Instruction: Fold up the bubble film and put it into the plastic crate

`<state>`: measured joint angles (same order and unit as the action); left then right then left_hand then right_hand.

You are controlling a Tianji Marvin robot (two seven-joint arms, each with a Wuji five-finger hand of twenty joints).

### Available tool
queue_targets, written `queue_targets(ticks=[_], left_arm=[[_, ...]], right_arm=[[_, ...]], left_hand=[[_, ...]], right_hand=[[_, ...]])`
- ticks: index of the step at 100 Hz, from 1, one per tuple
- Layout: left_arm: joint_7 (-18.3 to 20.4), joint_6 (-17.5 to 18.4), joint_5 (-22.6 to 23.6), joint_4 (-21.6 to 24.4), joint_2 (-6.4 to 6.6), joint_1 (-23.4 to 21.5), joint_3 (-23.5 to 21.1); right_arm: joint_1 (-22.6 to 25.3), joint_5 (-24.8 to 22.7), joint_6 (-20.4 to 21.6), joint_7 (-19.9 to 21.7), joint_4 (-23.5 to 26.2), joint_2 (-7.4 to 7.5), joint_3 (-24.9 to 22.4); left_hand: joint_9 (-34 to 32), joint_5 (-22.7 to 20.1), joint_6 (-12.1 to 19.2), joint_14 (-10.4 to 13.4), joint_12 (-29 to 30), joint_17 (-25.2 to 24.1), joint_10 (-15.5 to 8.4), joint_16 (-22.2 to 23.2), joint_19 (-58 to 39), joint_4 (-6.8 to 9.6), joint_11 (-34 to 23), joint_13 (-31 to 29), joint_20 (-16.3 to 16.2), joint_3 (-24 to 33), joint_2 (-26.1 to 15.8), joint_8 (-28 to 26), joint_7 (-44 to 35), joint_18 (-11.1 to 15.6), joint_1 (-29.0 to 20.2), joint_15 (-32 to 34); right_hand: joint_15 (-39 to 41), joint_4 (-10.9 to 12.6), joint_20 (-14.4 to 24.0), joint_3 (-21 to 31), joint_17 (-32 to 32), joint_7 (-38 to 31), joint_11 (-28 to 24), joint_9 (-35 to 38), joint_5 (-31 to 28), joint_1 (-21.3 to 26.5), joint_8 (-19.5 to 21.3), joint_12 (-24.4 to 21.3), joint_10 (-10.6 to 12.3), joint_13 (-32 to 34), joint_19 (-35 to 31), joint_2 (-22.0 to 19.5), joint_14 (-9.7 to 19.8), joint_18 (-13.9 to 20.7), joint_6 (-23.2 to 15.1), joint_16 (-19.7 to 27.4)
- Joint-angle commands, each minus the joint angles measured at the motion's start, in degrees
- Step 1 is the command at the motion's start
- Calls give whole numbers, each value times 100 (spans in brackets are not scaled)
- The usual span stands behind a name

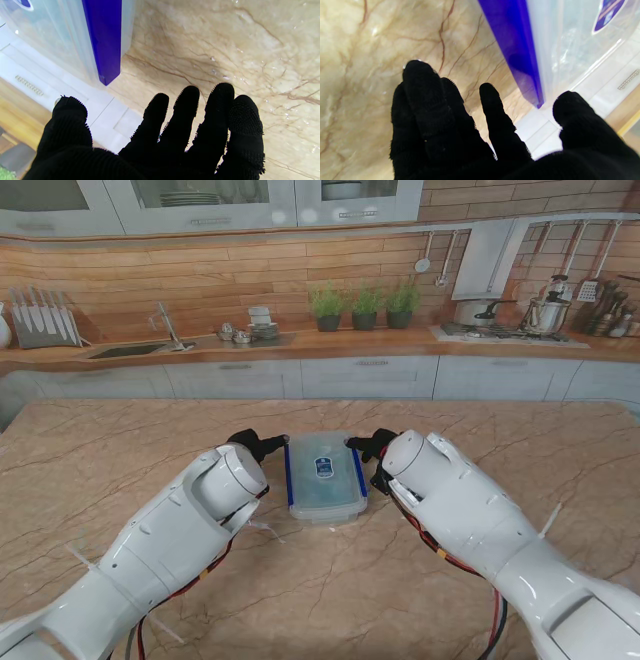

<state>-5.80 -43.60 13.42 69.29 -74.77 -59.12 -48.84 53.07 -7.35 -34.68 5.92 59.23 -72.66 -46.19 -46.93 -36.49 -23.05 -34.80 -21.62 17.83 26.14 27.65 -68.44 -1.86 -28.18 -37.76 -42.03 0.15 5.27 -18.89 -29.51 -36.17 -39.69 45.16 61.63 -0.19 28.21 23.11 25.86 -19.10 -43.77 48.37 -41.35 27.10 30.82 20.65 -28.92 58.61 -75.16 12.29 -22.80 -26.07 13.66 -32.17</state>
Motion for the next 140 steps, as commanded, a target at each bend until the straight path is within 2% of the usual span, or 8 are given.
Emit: queue_targets(ticks=[1,7,13,26,50,81,114,140], left_arm=[[-83,131,-25,63,48,-84,-72],[-124,183,-96,144,59,-166,-233],[-89,177,-166,247,95,-236,-366],[-248,606,-256,263,116,-390,-637],[-786,2545,-1184,-194,-19,-529,-1043],[-672,4027,-1148,-293,115,-734,-1100],[-235,4962,-571,648,514,-1610,-1541],[176,5228,-234,1449,756,-2418,-1843]], right_arm=[[70,-73,86,-123,54,35,-63],[138,-220,190,-321,85,34,-146],[204,-387,328,-498,114,44,-227],[350,-625,906,-772,150,95,-447],[391,-861,2312,-1200,-263,118,-584],[487,-1034,4001,-1765,-617,106,-708],[1555,-936,4580,-1285,817,413,-1395],[2642,-915,5084,-1101,1820,584,-1866]], left_hand=[[531,318,171,-121,102,-649,127,-139,408,62,289,640,231,-124,-295,106,281,120,175,-417],[1560,781,438,334,199,-1657,-87,-481,1033,70,688,1963,986,-129,-337,87,490,614,151,-1282],[2288,1212,654,634,177,-2009,-296,-573,1151,78,814,2624,1146,-132,-389,43,593,962,181,-1653],[2644,1488,820,1012,130,-2279,-484,-592,1469,101,856,2983,1410,-123,-360,-94,574,1248,169,-1988],[3084,1724,855,1385,105,-2254,-625,-684,3035,140,984,3339,2298,-51,34,-180,694,2011,-407,-2633],[3275,2281,1019,1607,144,-2230,-883,-717,3823,169,1109,3358,2315,-14,494,-161,845,2234,-485,-3038],[3040,2229,1046,1605,275,-2080,-948,-760,3848,159,1617,3013,2025,6,1195,16,1368,2202,-112,-3199],[3106,2171,1210,1817,270,-2013,-1114,-836,5006,137,1890,3025,2038,362,1560,-408,1167,2091,-88,-3673]], right_hand=[[-59,130,63,-43,-29,109,-35,-97,99,-139,70,77,70,-132,-85,-58,-70,49,-141,-56],[-56,134,89,-32,-43,115,-45,-99,81,-138,93,82,103,-148,-92,-31,-84,67,-180,-71],[-74,140,106,-17,-59,128,-24,-142,79,-145,111,75,144,-181,-84,-1,-72,77,-217,-76],[-284,153,107,41,-247,184,134,-374,143,-154,150,21,267,-479,75,92,-36,135,-335,-50],[-1143,49,338,374,-685,118,425,-915,719,-437,281,-43,676,-1349,673,451,248,391,-554,-91],[-2495,-83,651,863,-1280,-782,888,-1769,1964,-832,131,-209,1291,-2368,2001,1063,820,932,-1185,139],[-4302,-178,441,1334,-1312,-1118,1650,-2012,2430,-912,-162,-511,1881,-2752,3789,2029,1328,1114,-1607,839],[-4645,-104,524,1546,-1278,-1088,1847,-2070,2619,-563,-196,-546,2030,-2722,4204,2549,1510,1179,-1834,872]])
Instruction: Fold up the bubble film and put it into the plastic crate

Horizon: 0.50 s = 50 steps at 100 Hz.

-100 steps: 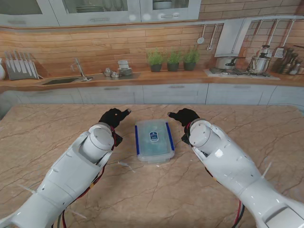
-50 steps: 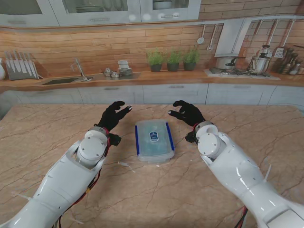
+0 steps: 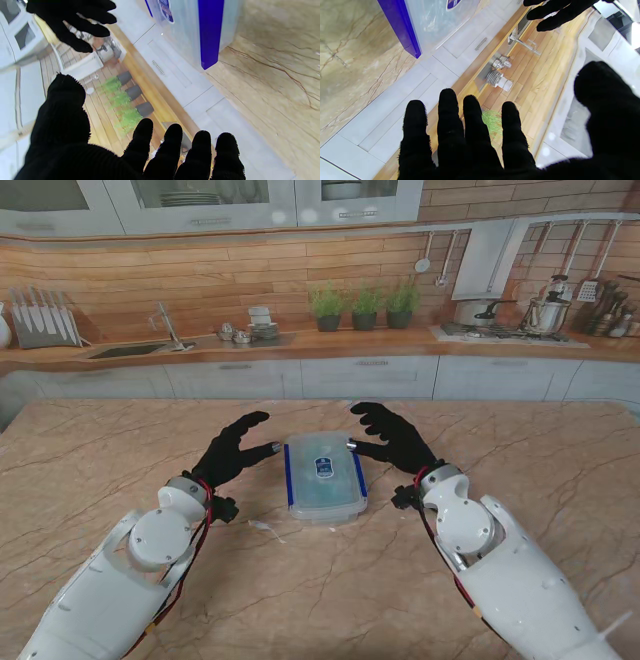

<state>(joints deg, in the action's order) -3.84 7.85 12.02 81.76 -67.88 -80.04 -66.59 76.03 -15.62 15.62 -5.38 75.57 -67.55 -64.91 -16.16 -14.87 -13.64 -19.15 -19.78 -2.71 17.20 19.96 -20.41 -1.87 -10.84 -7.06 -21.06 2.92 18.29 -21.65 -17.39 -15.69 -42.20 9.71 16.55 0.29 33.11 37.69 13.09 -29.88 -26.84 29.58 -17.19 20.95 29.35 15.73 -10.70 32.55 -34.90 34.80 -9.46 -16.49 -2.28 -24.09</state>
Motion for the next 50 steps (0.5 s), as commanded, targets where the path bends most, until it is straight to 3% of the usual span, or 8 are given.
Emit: queue_targets(ticks=[1,25,29,50], left_arm=[[-5,94,-78,247,78,-371,-92],[132,554,328,1108,236,-1311,-649],[71,703,369,1158,233,-1404,-705],[260,1064,502,1505,322,-1833,-1021]], right_arm=[[395,-99,65,31,229,79,-13],[1346,-511,380,20,1130,206,-453],[1482,-603,402,-81,1258,197,-490],[1996,-834,545,-374,1746,185,-629]], left_hand=[[35,31,279,260,76,76,-223,-60,312,137,167,-42,-106,133,270,-193,-80,49,185,-149],[-270,-153,277,121,121,530,-103,-60,827,78,304,-278,-433,438,433,-91,158,-216,220,-210],[-353,-239,271,96,93,657,-81,-54,1102,48,331,-342,-681,655,510,-22,197,-256,305,-205],[-527,-359,264,3,128,758,-15,-49,1080,24,415,-477,-741,725,572,1,208,-349,320,-175]], right_hand=[[-144,-148,38,95,0,-6,161,-192,206,66,-52,-55,208,-115,182,304,177,220,-250,64],[-269,-226,235,-34,36,141,407,-185,288,6,-113,-37,200,3,309,233,157,130,-294,-37],[-246,-258,259,-72,50,126,389,-130,234,-48,-105,-18,204,47,301,201,153,111,-323,-58],[-247,-337,413,-143,51,218,483,10,128,-221,-121,36,165,118,319,133,127,68,-321,-142]])
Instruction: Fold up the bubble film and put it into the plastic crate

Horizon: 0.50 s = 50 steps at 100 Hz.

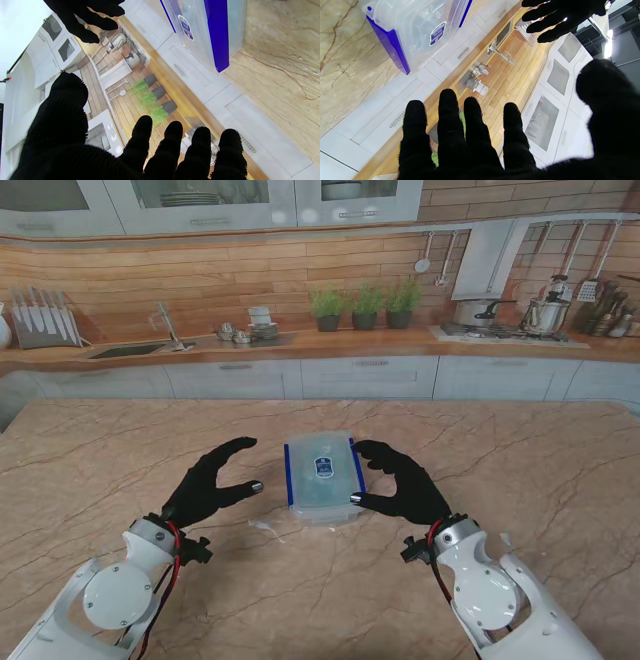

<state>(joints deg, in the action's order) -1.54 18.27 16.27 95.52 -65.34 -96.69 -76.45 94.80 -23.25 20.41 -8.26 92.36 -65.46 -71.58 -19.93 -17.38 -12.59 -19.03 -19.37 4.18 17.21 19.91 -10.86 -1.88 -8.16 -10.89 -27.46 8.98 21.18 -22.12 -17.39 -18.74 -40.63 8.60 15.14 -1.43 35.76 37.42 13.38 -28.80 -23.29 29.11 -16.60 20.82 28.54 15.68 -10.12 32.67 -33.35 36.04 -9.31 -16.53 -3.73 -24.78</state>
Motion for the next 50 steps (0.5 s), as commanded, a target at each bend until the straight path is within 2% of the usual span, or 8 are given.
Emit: queue_targets(ticks=[1,23,25,28,50], left_arm=[[26,38,90,138,69,-187,-46],[-108,257,250,340,65,-515,-266],[-103,263,250,364,67,-539,-274],[-70,275,249,394,78,-566,-287],[148,366,213,348,127,-544,-253]], right_arm=[[136,-67,77,-81,85,-22,31],[413,-44,337,-81,336,-11,-91],[429,-45,357,-85,348,-12,-101],[450,-43,394,-99,363,-14,-116],[662,105,669,2,546,3,-259]], left_hand=[[-192,-136,169,-23,100,91,-7,-48,126,15,179,-127,-101,139,298,60,217,-71,178,-65],[-411,-418,231,-116,116,196,57,-41,129,-10,235,-299,-89,304,505,80,174,-189,169,-7],[-427,-439,232,-130,105,217,63,-61,149,-81,271,-301,-50,773,612,116,206,-197,388,-11],[-408,-412,235,-102,108,215,40,-66,155,-104,296,-296,-39,915,621,129,226,-184,457,-14],[-364,-303,274,-44,101,149,-12,-57,167,-106,322,-243,-40,983,584,114,213,-105,450,-16]], right_hand=[[-112,-165,149,-115,16,117,135,52,79,-213,-41,41,109,96,169,8,112,78,-180,-73],[-124,-172,204,-73,4,181,198,64,88,-310,-47,62,101,106,200,2,109,94,-196,-102],[-123,-172,209,-66,5,180,199,75,77,-311,-45,65,101,111,201,4,104,91,-203,-105],[-116,-173,217,-62,12,182,204,79,71,-319,-43,68,101,128,200,4,102,87,-209,-111],[-106,-185,318,-34,43,187,256,110,94,-357,-15,90,93,161,158,6,82,-44,-442,-151]])
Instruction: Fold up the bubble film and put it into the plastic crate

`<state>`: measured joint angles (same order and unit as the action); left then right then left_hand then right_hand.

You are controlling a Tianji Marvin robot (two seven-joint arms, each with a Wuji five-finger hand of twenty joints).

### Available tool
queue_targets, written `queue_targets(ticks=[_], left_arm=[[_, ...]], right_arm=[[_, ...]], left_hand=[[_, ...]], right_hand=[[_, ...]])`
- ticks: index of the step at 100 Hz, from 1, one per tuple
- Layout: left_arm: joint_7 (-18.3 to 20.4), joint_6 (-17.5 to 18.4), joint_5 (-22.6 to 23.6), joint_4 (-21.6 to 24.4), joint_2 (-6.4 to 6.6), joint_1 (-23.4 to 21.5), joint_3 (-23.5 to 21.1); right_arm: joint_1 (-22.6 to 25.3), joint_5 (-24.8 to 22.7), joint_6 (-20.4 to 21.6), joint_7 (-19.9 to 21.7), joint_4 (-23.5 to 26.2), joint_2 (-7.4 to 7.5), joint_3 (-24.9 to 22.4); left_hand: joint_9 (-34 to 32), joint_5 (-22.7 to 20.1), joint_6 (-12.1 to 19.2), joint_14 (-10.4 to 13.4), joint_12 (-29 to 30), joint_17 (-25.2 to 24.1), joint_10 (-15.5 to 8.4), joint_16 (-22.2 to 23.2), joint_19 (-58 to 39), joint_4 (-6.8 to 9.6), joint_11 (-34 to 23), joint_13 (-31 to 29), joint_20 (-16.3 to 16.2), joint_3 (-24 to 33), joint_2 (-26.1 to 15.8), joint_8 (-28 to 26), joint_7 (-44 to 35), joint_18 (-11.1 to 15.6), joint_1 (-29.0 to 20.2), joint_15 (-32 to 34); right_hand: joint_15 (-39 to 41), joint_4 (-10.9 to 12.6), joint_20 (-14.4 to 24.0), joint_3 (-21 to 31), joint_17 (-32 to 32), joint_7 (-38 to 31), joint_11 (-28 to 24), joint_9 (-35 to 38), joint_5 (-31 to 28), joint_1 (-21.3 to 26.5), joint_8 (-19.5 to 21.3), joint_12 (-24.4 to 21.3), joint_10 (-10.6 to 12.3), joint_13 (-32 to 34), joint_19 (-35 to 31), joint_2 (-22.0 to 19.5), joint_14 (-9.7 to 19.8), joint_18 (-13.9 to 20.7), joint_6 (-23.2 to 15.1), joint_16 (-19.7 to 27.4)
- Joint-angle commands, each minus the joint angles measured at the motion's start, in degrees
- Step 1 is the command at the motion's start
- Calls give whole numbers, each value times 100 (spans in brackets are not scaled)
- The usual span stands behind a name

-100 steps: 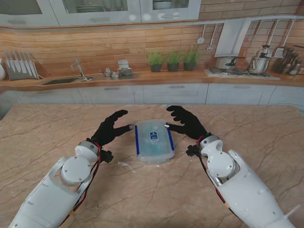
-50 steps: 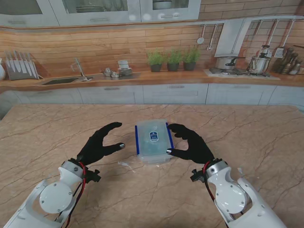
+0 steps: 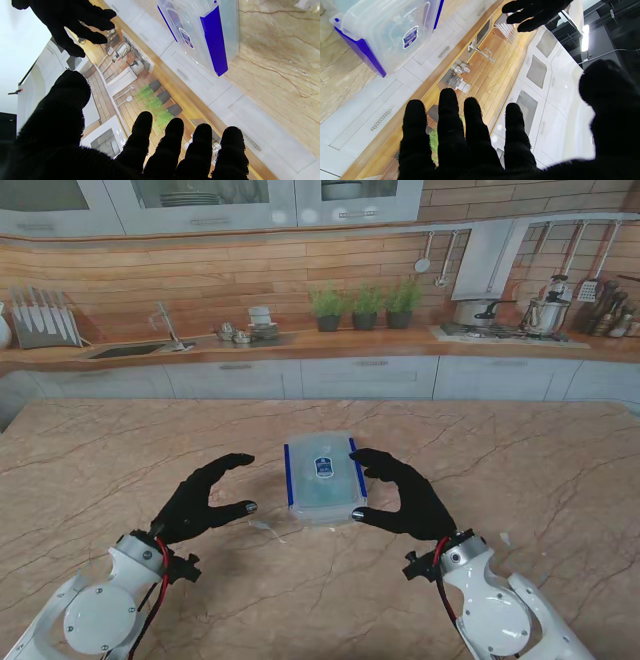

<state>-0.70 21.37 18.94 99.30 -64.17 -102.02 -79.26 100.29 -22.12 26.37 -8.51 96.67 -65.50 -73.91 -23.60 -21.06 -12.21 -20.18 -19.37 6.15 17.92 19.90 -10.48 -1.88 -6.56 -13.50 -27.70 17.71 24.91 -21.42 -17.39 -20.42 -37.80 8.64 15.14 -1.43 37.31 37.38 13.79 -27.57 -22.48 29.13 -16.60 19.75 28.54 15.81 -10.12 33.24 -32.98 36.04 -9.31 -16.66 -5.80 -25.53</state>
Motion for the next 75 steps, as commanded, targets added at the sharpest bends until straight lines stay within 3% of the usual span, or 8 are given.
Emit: queue_targets(ticks=[1,75], left_arm=[[67,64,-58,-35,12,-8,29],[-85,392,96,-234,0,38,-2]], right_arm=[[124,-7,84,33,123,9,-35],[327,138,330,-5,297,-10,-162]], left_hand=[[3,68,243,74,99,-50,-92,-55,129,-106,161,16,-16,111,211,43,211,64,167,-17],[-2,101,367,125,47,-59,-179,1,122,-108,161,-68,-36,255,245,18,137,133,198,12]], right_hand=[[-107,-185,166,-30,1,66,177,108,99,-252,-14,77,94,101,121,6,82,-31,-243,-77],[-73,-191,327,89,25,113,275,262,-73,-477,-9,134,50,199,88,-52,45,-28,-134,-163]])
